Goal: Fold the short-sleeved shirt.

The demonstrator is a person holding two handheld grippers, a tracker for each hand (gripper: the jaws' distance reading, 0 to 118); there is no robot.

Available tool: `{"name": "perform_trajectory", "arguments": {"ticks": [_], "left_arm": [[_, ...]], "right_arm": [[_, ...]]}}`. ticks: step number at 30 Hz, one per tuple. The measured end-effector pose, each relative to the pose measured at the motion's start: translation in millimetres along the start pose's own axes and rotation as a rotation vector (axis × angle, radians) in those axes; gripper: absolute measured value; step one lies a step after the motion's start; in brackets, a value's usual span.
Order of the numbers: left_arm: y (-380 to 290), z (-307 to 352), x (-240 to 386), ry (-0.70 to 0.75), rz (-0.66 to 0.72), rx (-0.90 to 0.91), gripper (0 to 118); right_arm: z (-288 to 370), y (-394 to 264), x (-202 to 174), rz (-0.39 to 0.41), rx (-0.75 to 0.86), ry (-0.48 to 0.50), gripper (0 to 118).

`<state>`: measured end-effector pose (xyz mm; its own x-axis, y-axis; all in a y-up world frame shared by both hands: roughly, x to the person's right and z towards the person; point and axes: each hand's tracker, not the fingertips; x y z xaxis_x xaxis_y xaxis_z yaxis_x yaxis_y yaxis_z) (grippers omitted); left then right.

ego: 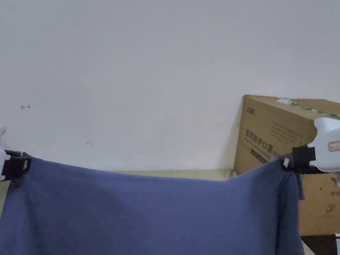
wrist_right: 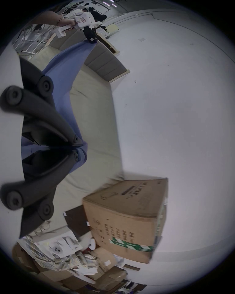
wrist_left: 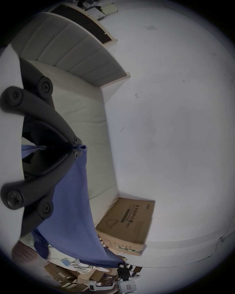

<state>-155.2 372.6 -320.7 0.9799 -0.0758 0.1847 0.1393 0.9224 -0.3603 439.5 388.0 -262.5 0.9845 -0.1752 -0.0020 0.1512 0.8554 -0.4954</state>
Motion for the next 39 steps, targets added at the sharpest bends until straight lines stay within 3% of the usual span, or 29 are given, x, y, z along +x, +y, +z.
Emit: {"name": "perform_trajectory", "arguments": {"ticks": [7, 10, 13, 17, 20, 26, 33, 36, 39], "left_arm": [[63, 12, -12, 0.028, 0.035, 0.056, 0], [87, -3, -15, 0.038, 0.052, 0.062, 0], [111, -27, -16, 0.058, 0.062, 0.073, 0], [139, -64, -15, 0.079, 0.089, 0.096, 0], [158, -98, -16, 0.108, 0.087, 0.118, 0], [179, -144, -3, 0.142, 0.151, 0.188, 0], [164, -204, 7, 0.157, 0.212, 0.223, 1], [122, -230, 16, 0.125, 0.214, 0.127, 0], [45, -252, 35, 0.147, 0.173, -0.012, 1]], "right_arm": [[5, 86, -33, 0.038, 0.120, -0.036, 3], [-16, 122, -44, 0.118, 0.165, -0.126, 3], [-41, 155, -53, 0.102, 0.171, -0.160, 3], [-74, 196, -66, 0.139, 0.250, -0.267, 3], [-99, 227, -73, 0.164, 0.291, -0.294, 3], [-140, 267, -74, 0.129, 0.358, -0.311, 3], [-191, 238, -67, 0.174, 0.363, -0.334, 3], [-233, 186, -50, 0.155, 0.261, -0.363, 3], [-279, 96, -30, 0.091, 0.102, -0.306, 3]]}}
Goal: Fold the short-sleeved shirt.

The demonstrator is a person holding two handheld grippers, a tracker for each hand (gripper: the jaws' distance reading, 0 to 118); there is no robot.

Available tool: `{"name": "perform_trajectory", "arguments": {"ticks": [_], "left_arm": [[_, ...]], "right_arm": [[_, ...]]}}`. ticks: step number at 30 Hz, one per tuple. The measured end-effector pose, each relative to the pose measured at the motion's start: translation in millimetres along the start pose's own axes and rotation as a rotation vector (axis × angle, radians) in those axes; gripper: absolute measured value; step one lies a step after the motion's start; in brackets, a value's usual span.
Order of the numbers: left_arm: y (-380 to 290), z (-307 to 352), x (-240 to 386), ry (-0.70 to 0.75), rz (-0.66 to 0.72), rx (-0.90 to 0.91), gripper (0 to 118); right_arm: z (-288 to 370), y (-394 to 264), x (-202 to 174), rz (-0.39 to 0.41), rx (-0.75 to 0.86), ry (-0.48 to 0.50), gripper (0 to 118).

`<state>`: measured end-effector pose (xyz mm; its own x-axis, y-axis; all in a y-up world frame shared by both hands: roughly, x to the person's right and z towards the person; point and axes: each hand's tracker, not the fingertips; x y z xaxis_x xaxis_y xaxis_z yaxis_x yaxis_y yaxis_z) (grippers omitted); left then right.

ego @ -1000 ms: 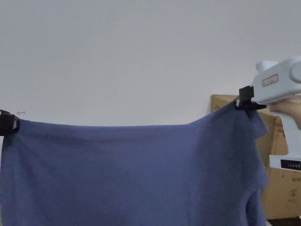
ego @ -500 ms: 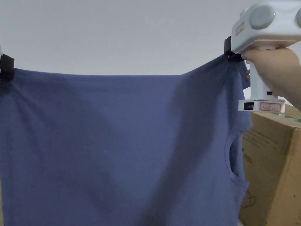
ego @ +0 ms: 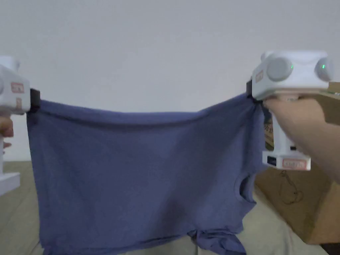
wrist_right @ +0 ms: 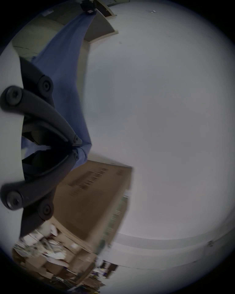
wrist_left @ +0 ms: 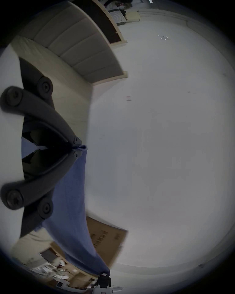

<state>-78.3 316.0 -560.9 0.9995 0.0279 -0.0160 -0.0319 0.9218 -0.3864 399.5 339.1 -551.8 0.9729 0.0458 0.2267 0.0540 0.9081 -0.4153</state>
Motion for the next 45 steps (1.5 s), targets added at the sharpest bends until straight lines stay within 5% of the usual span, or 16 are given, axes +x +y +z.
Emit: {"name": "perform_trajectory", "arguments": {"ticks": [6, 8, 12, 14, 22, 36, 37, 38, 39, 41, 42, 45], "left_arm": [[-200, 6, -15, -0.072, 0.045, -0.309, 1], [-261, 34, -22, -0.073, 0.028, -0.378, 1], [-354, 98, -57, -0.095, -0.004, -0.529, 0], [-382, 139, -75, -0.104, -0.024, -0.541, 1], [-434, 265, -118, -0.146, -0.064, -0.505, 1], [-450, 310, -120, -0.241, -0.206, -0.543, 2], [-446, 315, -121, -0.247, -0.209, -0.532, 4], [-442, 322, -121, -0.251, -0.207, -0.480, 12], [-435, 331, -124, -0.257, -0.172, -0.438, 38], [-421, 348, -129, -0.274, -0.054, -0.387, 107], [-410, 365, -131, -0.296, -0.007, -0.339, 116], [-378, 403, -124, -0.382, 0.075, -0.197, 117]], "right_arm": [[-12, -241, 6, 0.013, -0.421, 0.063, 3], [13, -313, 15, -0.013, -0.535, 0.102, 3], [86, -408, 46, 0.056, -0.692, 0.153, 3], [125, -431, 68, 0.098, -0.716, 0.168, 3], [267, -489, 140, 0.011, -0.792, 0.236, 3], [312, -517, 130, 0.040, -0.778, 0.139, 6], [317, -515, 129, 0.049, -0.723, 0.131, 19], [325, -511, 127, 0.072, -0.663, 0.129, 43], [333, -506, 126, 0.081, -0.611, 0.148, 82], [356, -491, 119, 0.065, -0.527, 0.169, 115], [367, -483, 116, 0.047, -0.475, 0.186, 118], [400, -456, 98, -0.043, -0.266, 0.209, 118]]}}
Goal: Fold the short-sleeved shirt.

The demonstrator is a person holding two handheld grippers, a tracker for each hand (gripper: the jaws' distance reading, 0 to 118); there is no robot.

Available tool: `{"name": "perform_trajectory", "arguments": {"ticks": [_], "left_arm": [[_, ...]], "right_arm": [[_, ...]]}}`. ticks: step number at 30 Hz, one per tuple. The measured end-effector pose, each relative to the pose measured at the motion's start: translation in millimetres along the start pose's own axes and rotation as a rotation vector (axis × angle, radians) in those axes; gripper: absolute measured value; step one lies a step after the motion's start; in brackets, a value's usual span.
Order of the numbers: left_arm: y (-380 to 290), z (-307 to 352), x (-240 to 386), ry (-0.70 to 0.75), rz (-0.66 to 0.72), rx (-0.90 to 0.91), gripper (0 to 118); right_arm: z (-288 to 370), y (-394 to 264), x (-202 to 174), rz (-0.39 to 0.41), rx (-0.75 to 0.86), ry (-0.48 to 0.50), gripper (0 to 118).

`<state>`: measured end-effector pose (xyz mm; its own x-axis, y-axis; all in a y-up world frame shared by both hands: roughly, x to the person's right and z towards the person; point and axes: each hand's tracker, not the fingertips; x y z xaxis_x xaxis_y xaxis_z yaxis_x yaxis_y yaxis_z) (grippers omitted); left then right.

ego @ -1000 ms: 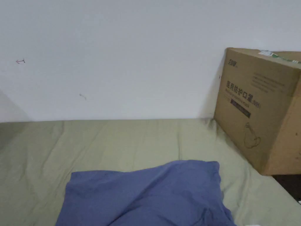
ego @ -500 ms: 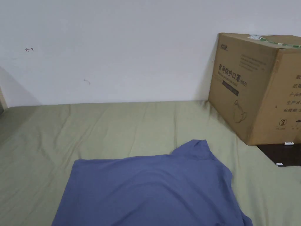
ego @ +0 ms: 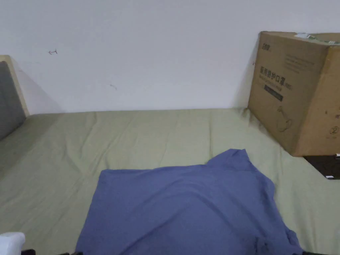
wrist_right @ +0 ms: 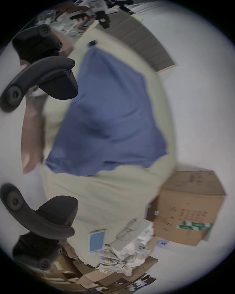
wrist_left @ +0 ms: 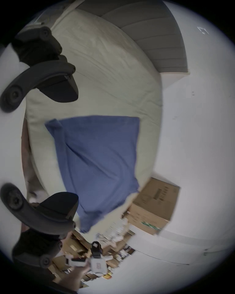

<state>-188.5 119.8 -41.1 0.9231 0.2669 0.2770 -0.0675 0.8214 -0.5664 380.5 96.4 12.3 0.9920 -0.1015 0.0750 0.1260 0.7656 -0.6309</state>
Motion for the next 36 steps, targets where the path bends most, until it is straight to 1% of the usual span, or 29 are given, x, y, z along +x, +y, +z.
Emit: {"name": "perform_trajectory", "arguments": {"ticks": [2, 3, 4, 5, 6, 7, 8, 9, 11, 12, 13, 14, 15, 16, 17, 18, 21, 22, 24, 25, 26, 28, 29, 30, 32, 33, 34, 35, 36], "left_arm": [[5, 9, 16, 0.015, -0.029, 0.128, 118], [8, 18, 27, 0.018, -0.035, 0.191, 117], [10, 26, 36, 0.019, -0.033, 0.233, 110], [11, 36, 49, 0.039, -0.037, 0.298, 97], [12, 43, 60, 0.073, -0.047, 0.371, 62], [12, 48, 68, 0.093, -0.044, 0.407, 28], [14, 51, 74, 0.094, -0.030, 0.421, 1], [14, 48, 57, 0.093, -0.022, 0.413, 2], [26, 50, 47, 0.047, -0.021, 0.354, 2], [33, 47, 43, 0.054, -0.028, 0.296, 2], [37, 44, 49, 0.113, -0.041, 0.238, 2], [41, 36, 47, 0.160, -0.055, 0.125, 2], [47, 19, 37, 0.142, -0.048, -0.057, 2], [42, 1, 26, 0.097, -0.016, -0.269, 2], [33, -15, 22, -0.007, 0.002, -0.365, 2], [18, -29, 14, -0.037, 0.025, -0.394, 3], [-13, -63, -9, 0.051, 0.033, -0.461, 6], [-19, -72, -13, 0.090, 0.039, -0.477, 27], [-32, -94, -24, 0.166, 0.064, -0.507, 118], [-33, -99, -34, 0.159, 0.056, -0.441, 113], [-38, -111, -39, 0.208, 0.065, -0.436, 109], [-49, -133, -45, 0.287, 0.085, -0.455, 110], [-43, -126, -54, 0.327, 0.102, -0.462, 110], [-46, -132, -58, 0.332, 0.126, -0.485, 109], [-53, -144, -58, 0.268, 0.138, -0.564, 104], [-57, -148, -53, 0.315, 0.048, -0.567, 104], [-55, -149, -48, 0.312, -0.002, -0.551, 104], [-53, -149, -44, 0.326, -0.010, -0.556, 102], [-51, -146, -39, 0.334, -0.014, -0.551, 95]], "right_arm": [[20, 11, -16, -0.086, 0.189, -0.010, 118], [31, 18, -22, -0.130, 0.234, 0.034, 117], [39, 21, -29, -0.177, 0.305, 0.067, 117], [48, 22, -37, -0.229, 0.402, 0.097, 115], [57, 23, -44, -0.279, 0.476, 0.143, 109], [66, 25, -50, -0.324, 0.536, 0.189, 92], [75, 26, -56, -0.368, 0.615, 0.208, 55], [82, 29, -61, -0.382, 0.656, 0.198, 1], [86, 42, -65, -0.333, 0.618, 0.163, 1], [86, 47, -63, -0.288, 0.586, 0.171, 1], [86, 48, -63, -0.276, 0.563, 0.188, 1], [85, 47, -63, -0.281, 0.561, 0.185, 1], [84, 44, -64, -0.275, 0.547, 0.181, 1], [81, 41, -65, -0.266, 0.524, 0.181, 1], [76, 37, -67, -0.257, 0.478, 0.181, 1], [71, 32, -69, -0.259, 0.432, 0.178, 1], [58, 16, -74, -0.291, 0.321, 0.207, 1], [55, 13, -75, -0.296, 0.287, 0.211, 1], [51, 5, -78, -0.290, 0.241, 0.187, 1], [50, 1, -80, -0.289, 0.234, 0.185, 1], [50, -1, -81, -0.296, 0.236, 0.182, 1], [52, -5, -83, -0.289, 0.242, 0.163, 1], [52, -5, -83, -0.283, 0.240, 0.154, 1], [51, -4, -84, -0.281, 0.236, 0.144, 1], [50, -4, -84, -0.285, 0.228, 0.134, 1], [50, -5, -85, -0.288, 0.223, 0.128, 1], [49, -6, -85, -0.289, 0.220, 0.118, 1], [48, -7, -86, -0.288, 0.215, 0.106, 1], [48, -8, -87, -0.288, 0.211, 0.096, 1]]}}
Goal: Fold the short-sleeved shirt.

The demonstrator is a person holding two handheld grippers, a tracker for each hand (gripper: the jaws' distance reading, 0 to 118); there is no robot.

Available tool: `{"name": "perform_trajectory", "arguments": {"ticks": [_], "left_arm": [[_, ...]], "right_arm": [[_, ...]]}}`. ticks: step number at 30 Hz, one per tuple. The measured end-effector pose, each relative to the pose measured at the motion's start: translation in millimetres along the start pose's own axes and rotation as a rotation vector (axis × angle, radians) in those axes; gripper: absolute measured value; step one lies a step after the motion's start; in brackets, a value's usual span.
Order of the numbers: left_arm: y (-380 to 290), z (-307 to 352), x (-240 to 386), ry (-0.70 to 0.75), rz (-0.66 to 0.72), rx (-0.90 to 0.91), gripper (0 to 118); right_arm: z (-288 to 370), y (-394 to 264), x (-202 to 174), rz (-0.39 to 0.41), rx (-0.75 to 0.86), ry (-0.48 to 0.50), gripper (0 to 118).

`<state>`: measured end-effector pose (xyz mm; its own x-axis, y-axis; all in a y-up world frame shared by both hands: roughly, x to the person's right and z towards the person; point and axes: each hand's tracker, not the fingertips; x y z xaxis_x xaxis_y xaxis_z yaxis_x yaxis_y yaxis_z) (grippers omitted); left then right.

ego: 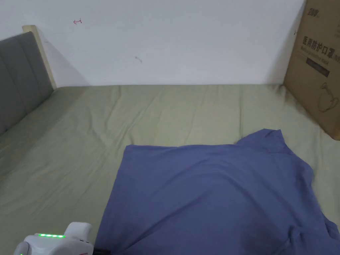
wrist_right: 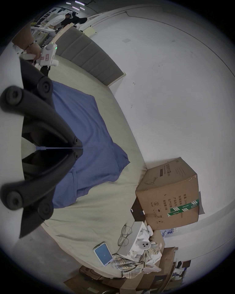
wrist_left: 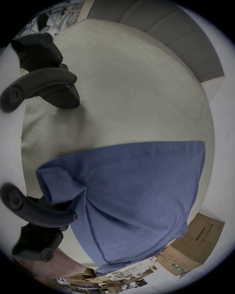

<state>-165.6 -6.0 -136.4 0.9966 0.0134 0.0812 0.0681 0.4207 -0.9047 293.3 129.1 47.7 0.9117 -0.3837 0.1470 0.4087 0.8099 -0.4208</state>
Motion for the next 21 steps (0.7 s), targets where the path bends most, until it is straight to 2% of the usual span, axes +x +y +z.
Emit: {"name": "perform_trajectory", "arguments": {"ticks": [2, 3, 5, 6, 7, 8, 9, 10, 11, 12, 13, 14, 15, 16, 18, 19, 21], "left_arm": [[-4, 8, 12, 0.002, -0.061, 0.035, 68], [-7, 13, 21, -0.001, -0.092, 0.055, 44], [-14, 20, 35, -0.013, -0.136, 0.073, 11], [-17, 23, 38, -0.009, -0.138, 0.086, 7], [-18, 26, 40, -0.038, -0.120, 0.105, 7], [-18, 30, 39, -0.042, -0.101, 0.122, 7], [-17, 35, 37, -0.044, -0.093, 0.135, 7], [-17, 40, 36, -0.050, -0.086, 0.149, 7], [-16, 46, 35, -0.068, -0.075, 0.164, 7], [-15, 52, 34, -0.097, -0.055, 0.171, 7], [-13, 60, 34, -0.113, -0.045, 0.188, 7], [-12, 65, 33, -0.123, -0.039, 0.197, 7], [-10, 70, 33, -0.133, -0.038, 0.204, 7], [-10, 73, 33, -0.134, -0.036, 0.212, 7], [-7, 86, 41, -0.141, -0.031, 0.226, 7], [-6, 88, 42, -0.141, -0.029, 0.230, 7], [-4, 92, 43, -0.143, -0.026, 0.229, 7]], "right_arm": [[1, -5, 2, -0.002, 0.002, -0.008, 1], [0, -3, 2, -0.002, 0.001, -0.012, 1], [0, -3, 3, 0.002, -0.013, -0.035, 1], [0, -4, 3, 0.001, -0.024, -0.043, 1], [-30, 20, 44, -0.004, -0.041, -0.056, 1], [-40, 27, 59, -0.007, -0.062, -0.082, 1], [-41, 27, 62, -0.001, -0.101, -0.096, 7], [-42, 26, 65, 0.005, -0.155, -0.093, 26], [-52, 21, 88, 0.019, -0.232, -0.095, 61], [-59, 18, 102, 0.042, -0.308, -0.087, 106], [-65, 15, 111, 0.072, -0.373, -0.112, 118], [-71, 11, 118, 0.107, -0.420, -0.148, 118], [-81, 1, 141, 0.199, -0.443, -0.187, 118], [-87, -1, 148, 0.195, -0.427, -0.180, 117], [-99, -10, 164, 0.215, -0.471, -0.236, 117], [-100, -13, 144, 0.205, -0.541, -0.246, 117], [-108, -19, 135, 0.181, -0.700, -0.271, 114]]}}
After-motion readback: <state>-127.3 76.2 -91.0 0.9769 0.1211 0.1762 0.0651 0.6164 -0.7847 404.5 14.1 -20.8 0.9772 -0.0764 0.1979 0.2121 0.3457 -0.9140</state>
